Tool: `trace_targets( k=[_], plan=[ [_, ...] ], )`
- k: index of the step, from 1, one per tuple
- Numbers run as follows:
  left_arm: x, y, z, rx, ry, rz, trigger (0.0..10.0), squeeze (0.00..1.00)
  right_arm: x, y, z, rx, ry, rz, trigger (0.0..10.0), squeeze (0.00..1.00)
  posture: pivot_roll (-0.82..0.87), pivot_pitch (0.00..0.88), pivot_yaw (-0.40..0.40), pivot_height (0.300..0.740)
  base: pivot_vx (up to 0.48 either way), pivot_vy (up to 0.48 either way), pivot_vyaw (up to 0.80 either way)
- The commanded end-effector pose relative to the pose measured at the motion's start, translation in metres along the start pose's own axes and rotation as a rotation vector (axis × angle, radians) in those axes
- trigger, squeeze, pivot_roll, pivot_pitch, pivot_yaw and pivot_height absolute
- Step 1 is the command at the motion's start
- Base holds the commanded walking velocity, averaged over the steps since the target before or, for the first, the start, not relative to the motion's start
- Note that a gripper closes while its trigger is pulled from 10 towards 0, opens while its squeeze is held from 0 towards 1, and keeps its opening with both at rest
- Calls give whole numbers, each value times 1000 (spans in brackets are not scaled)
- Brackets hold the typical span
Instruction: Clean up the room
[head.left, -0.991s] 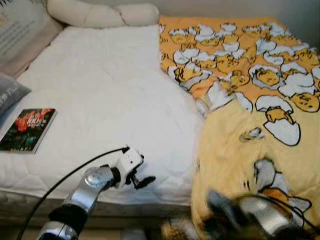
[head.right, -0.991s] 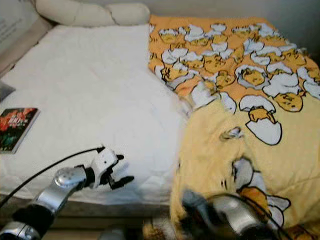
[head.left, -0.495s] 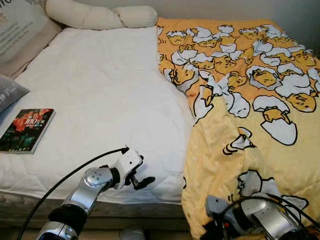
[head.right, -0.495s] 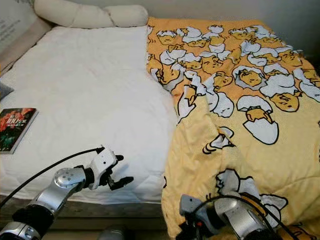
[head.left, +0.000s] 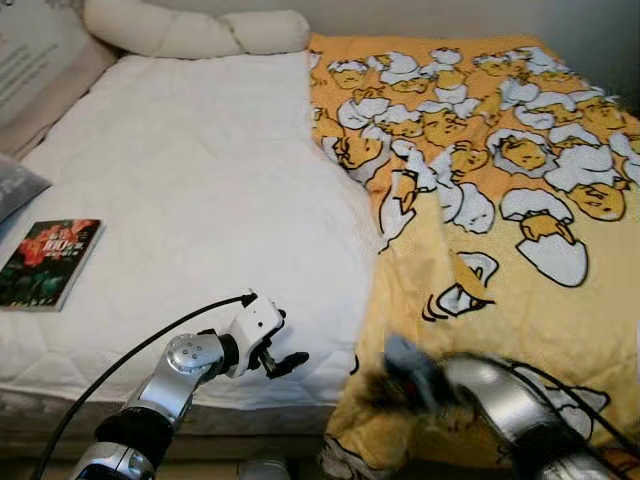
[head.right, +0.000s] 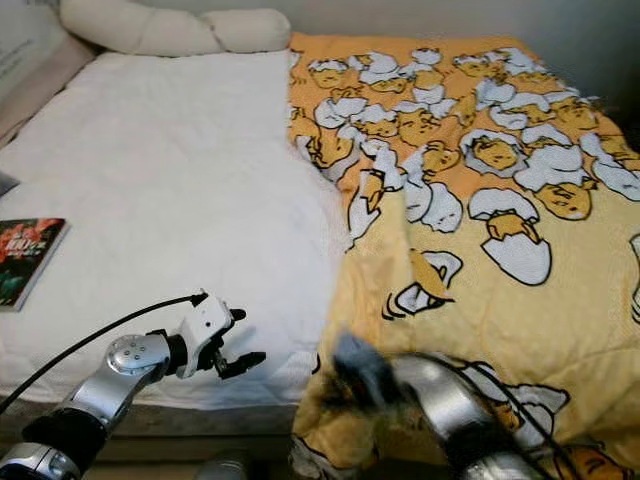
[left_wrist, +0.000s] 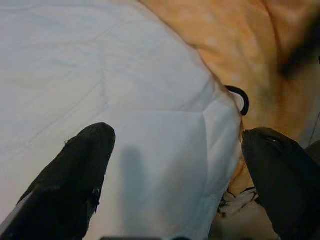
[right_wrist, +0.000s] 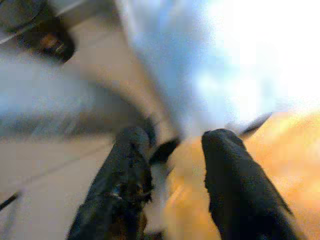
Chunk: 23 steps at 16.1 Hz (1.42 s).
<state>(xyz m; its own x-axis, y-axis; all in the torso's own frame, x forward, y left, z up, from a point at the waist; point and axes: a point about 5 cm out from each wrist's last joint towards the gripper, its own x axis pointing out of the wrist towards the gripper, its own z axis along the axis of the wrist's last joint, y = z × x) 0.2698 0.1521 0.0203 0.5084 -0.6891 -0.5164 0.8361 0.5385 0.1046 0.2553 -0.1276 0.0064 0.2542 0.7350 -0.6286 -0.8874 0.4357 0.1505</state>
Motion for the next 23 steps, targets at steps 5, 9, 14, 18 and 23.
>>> trace_targets(
  k=[5, 9, 14, 18, 23],
  plan=[
    [-6, 1, -2, 9, -7, 10, 10000, 0, 26, -29, 31, 161, -53, -482, 10000, 1000, 274, 0, 23, 740, 0, 0, 0],
    [-8, 0, -2, 7, -4, 14, 10000, 0, 25, -46, 40, 263, 1, -805, 10000, 129, 306, 0, 16, 740, 0, 0, 0],
    [-10, -2, -1, -2, 8, 9, 10000, 0, 33, -37, 26, 352, 85, -765, 6784, 0, 343, 3, 13, 740, 0, 0, 0],
    [-10, -5, 0, -5, 16, 9, 10000, 0, 28, -39, 17, 361, 126, -781, 0, 0, 347, 13, 10, 740, 0, 0, 0],
    [-10, -8, 1, -6, 18, 4, 10000, 0, 20, -43, 7, 389, 141, -795, 0, 0, 345, 11, 7, 740, 0, 0, 0]
  ],
)
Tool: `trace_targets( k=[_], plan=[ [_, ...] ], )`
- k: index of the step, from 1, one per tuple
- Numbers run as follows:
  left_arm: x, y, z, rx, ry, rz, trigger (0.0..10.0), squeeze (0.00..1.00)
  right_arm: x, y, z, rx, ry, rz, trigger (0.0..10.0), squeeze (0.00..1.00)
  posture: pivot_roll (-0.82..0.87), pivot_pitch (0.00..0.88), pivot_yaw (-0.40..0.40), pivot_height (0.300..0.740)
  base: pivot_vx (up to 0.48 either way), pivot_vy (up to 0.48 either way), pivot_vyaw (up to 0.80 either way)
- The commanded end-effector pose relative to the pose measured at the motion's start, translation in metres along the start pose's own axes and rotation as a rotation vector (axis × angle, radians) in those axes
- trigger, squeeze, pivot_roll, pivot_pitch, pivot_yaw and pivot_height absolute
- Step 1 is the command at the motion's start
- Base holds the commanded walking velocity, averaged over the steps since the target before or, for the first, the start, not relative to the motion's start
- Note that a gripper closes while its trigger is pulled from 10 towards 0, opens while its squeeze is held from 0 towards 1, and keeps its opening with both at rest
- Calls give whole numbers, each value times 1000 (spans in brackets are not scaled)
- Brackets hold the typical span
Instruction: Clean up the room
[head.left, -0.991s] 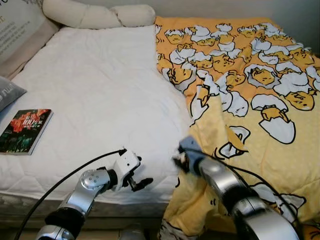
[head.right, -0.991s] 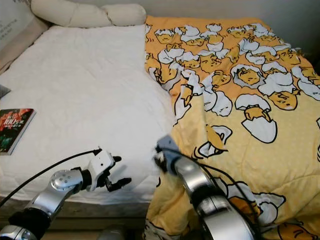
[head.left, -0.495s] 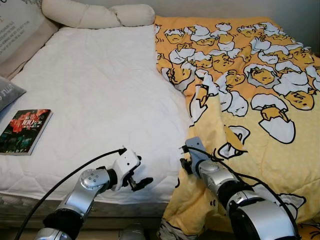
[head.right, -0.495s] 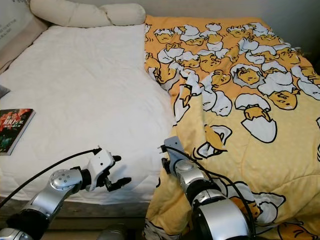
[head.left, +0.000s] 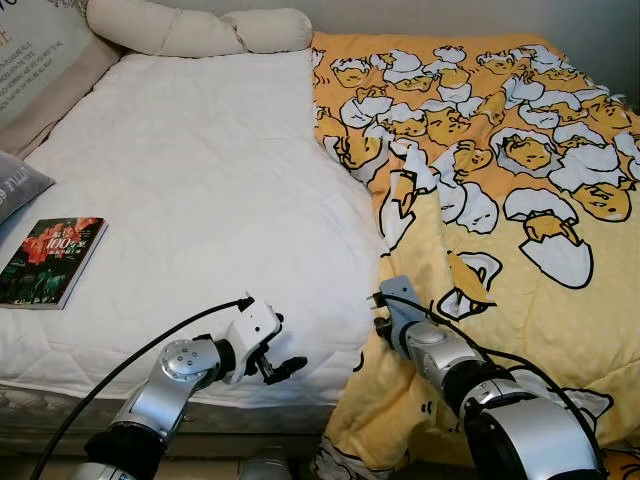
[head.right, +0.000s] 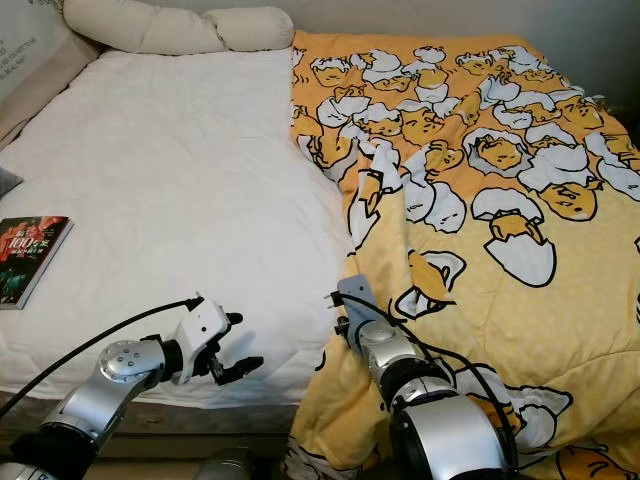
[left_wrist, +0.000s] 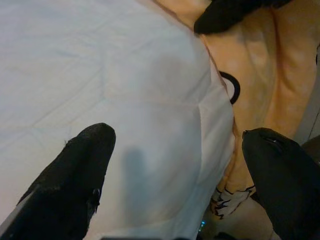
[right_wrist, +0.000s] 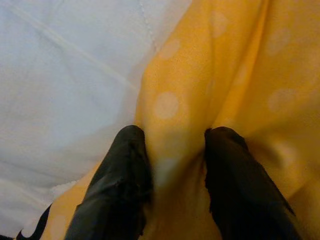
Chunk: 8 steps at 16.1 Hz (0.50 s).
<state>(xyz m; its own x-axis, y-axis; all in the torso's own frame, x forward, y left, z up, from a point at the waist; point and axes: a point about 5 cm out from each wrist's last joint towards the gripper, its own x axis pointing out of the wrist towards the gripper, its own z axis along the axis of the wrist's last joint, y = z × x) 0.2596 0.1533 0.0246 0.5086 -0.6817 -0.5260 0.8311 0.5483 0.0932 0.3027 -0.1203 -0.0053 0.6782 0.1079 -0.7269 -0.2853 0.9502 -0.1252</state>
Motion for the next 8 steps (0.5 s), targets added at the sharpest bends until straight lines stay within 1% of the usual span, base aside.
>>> trace_targets(
  k=[1, 8],
  plan=[
    [-1, -1, 0, 10, 8, -1, 10000, 0, 0, -7, -4, 11, 25, -20, 0, 0, 342, 4, 9, 740, 0, 0, 0],
    [3, -1, 3, 22, 10, -7, 10000, 0, -1, -12, -4, 33, 14, -2, 0, 0, 329, 0, 18, 740, 0, 0, 0]
  ],
)
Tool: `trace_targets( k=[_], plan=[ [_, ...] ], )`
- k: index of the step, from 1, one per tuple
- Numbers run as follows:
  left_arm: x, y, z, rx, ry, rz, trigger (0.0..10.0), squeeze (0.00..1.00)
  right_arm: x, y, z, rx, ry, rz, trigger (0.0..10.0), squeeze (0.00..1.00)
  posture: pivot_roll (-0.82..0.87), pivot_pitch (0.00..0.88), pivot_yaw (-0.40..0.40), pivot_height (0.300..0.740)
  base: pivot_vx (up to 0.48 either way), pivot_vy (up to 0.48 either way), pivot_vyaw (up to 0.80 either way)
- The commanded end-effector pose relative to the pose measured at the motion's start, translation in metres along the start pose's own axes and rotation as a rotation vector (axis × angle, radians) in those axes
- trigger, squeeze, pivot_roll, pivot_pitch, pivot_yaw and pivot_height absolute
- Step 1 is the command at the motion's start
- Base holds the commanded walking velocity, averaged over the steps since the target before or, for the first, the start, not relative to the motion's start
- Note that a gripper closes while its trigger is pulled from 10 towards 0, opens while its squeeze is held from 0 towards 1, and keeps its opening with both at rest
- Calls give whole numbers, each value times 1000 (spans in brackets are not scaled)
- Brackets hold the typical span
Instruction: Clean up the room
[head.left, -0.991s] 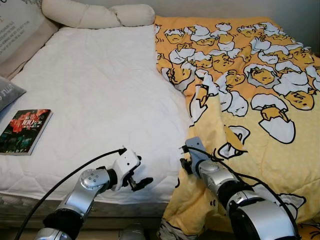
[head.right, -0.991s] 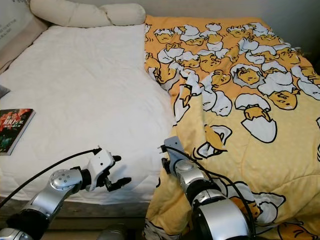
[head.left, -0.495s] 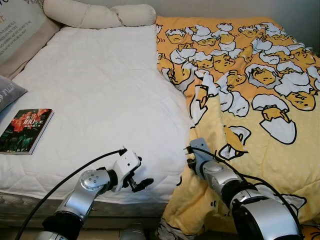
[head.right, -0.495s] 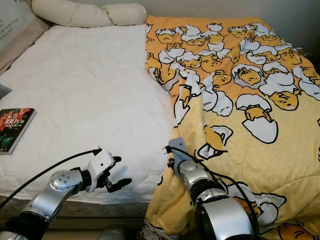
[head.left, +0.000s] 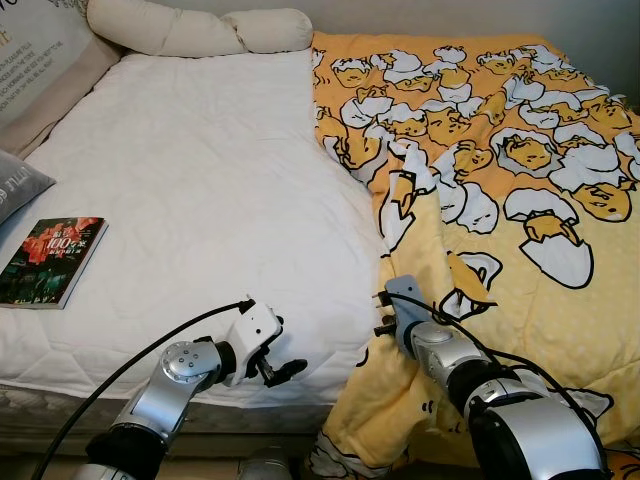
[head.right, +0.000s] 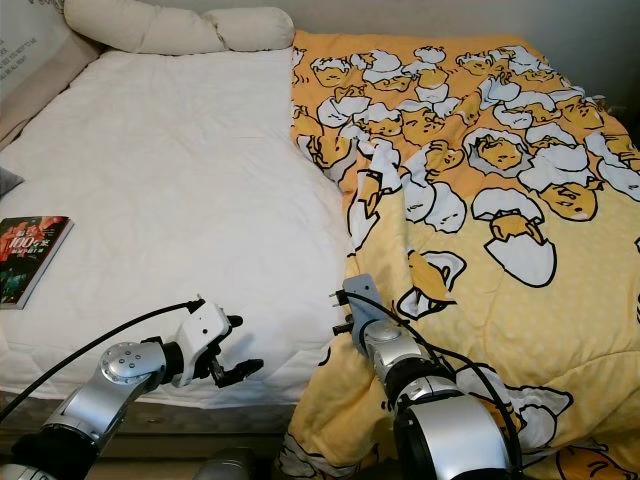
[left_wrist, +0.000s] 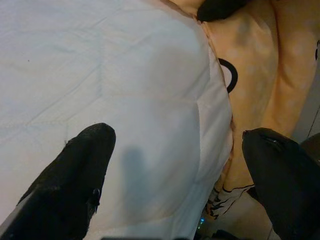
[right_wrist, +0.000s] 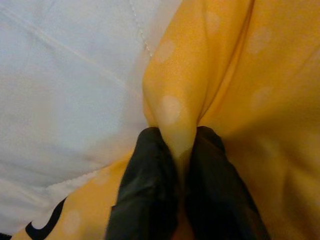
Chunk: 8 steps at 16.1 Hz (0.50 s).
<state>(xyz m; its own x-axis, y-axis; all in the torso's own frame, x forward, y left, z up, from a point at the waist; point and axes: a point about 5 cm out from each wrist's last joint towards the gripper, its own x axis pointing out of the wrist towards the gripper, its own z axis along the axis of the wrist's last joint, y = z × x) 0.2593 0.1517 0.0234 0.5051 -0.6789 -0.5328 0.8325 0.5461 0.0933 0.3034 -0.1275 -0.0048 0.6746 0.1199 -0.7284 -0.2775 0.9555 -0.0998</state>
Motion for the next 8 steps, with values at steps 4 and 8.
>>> trace_targets(
  k=[4, 8],
  plan=[
    [4, 2, 6, 28, -3, -6, 10000, 0, -1, -11, -6, 36, 14, 7, 0, 0, 309, 0, 28, 740, 0, 0, 0],
    [7, 4, 7, 33, -11, -10, 10000, 0, -4, -2, -4, 7, -48, 257, 0, 0, 272, 0, 43, 740, 0, 0, 0]
  ],
)
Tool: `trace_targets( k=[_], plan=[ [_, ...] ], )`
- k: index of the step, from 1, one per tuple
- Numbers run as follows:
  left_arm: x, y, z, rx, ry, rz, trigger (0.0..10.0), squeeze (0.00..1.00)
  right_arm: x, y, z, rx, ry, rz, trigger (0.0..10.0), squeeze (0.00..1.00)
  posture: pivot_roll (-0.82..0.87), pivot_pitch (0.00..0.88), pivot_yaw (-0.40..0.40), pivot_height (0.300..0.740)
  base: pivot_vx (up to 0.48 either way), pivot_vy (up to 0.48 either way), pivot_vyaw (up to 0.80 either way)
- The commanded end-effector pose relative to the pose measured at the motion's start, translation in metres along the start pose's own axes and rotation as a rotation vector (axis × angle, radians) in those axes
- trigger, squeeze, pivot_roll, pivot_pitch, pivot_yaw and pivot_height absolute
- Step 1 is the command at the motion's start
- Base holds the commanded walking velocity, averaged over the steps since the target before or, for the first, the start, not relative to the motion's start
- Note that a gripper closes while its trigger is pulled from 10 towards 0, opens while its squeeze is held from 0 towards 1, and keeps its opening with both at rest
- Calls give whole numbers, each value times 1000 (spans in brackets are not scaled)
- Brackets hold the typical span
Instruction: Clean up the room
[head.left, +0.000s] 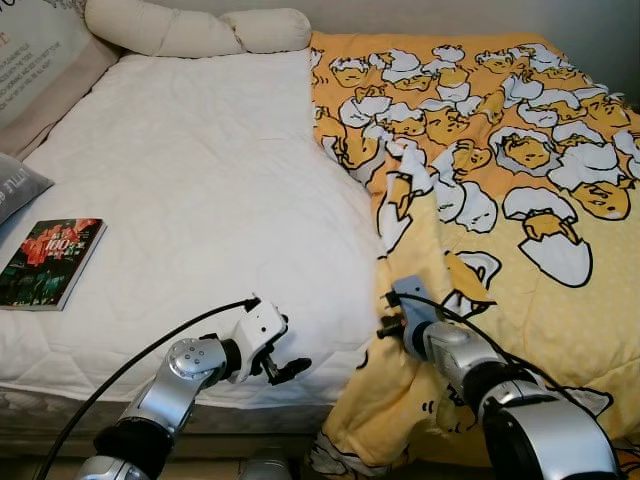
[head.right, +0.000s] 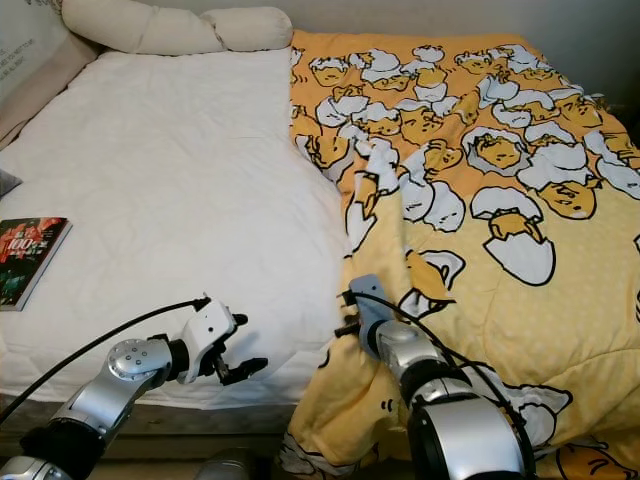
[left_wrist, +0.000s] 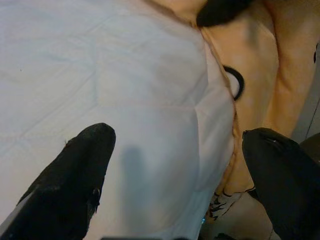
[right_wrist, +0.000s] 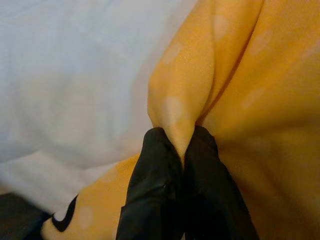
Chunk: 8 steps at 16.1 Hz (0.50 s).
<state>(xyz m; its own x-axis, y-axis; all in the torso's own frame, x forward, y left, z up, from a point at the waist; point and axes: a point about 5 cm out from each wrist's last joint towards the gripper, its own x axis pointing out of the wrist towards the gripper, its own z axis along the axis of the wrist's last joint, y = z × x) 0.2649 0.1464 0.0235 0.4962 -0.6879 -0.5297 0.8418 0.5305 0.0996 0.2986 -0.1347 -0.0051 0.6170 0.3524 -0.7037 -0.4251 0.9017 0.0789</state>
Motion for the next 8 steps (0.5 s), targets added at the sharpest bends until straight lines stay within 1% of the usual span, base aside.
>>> trace_targets(
  k=[1, 3, 4, 5, 6, 7, 8],
  plan=[
    [1, 4, 4, 22, -10, -6, 10000, 0, 0, 12, -3, -72, -10, 177, 0, 0, 233, 0, 70, 740, 0, 0, 0],
    [1, 4, 3, 27, -14, -15, 10000, 0, -2, 20, -8, -136, -4, 319, 0, 0, 205, 0, 89, 740, 0, 0, 0],
    [1, 4, 3, 40, -18, -35, 10000, 0, -11, 31, -23, -256, 20, 549, 0, 0, 176, 0, 109, 740, 0, 0, 0],
    [1, 3, 3, 46, -23, -46, 10000, 0, -21, 38, -37, -334, 47, 722, 0, 0, 167, 0, 119, 740, 0, 0, 0],
    [0, 3, 3, 46, -25, -49, 10000, 0, -26, 40, -41, -355, 56, 782, 0, 0, 164, 0, 122, 740, 0, 0, 0],
    [1, 2, 2, 50, -28, -57, 10000, 0, -48, 46, -59, -413, 138, 981, 0, 0, 161, 0, 123, 740, 0, 0, 0],
    [1, 2, 2, 51, -27, -60, 10000, 0, -57, 48, -67, -403, 198, 1052, 0, 0, 161, 0, 118, 740, 0, 0, 0]
  ],
)
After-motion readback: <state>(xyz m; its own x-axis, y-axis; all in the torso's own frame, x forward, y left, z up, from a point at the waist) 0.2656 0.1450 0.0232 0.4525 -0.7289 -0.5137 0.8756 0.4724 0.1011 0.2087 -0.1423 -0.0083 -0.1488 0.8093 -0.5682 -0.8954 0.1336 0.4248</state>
